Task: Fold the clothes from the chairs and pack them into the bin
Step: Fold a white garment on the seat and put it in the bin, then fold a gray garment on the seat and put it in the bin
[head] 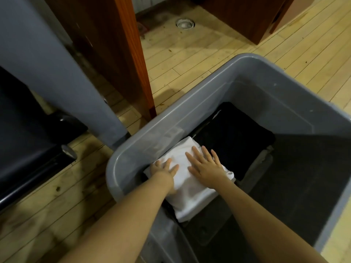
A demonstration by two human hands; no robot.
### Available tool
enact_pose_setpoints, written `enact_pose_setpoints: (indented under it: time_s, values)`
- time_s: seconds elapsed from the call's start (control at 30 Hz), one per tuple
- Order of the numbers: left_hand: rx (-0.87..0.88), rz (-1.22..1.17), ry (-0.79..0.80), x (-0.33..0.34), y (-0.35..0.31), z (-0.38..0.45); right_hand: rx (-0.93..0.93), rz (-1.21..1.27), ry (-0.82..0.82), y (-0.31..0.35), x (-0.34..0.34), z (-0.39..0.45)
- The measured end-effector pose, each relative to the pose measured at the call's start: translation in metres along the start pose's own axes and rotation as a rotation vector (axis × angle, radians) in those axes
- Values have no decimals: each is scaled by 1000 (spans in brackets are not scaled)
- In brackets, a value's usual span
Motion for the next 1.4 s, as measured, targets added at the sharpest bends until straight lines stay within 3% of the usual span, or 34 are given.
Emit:
enact_pose_setpoints:
  time_s: [0.13,0.43,0.67,0.83,1.0,1.4]
  values:
    - [75,-122,-176,-22,7,-26,36,-9,-47,4,-18,-18]
    - [165,-317,-699,-80,55,-155,95,9,-392,50,-134,-82]
    - [57,-495,-986,-72,142,-273,-67,-95,-578,145,-229,-119]
    - [-125,-577,-1168,-15,224,-355,-296,-191,-711,250,-280,-133]
    - [-386,-612,-1214,77,305,-412,-545,-249,-807,380,-309,-123]
    - [-963,-841,-1044,321,463,-480,-1062,-116,-700,688,-291,-56]
Point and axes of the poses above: each hand's wrist, its own z-axis towards the middle knuckle, its own x-axis out of the palm, y = z × x, the point moved 3 cm from there along z, towards the middle knuckle, and after that the axes turned 13 degrees about -x, right-handed, at the moved point
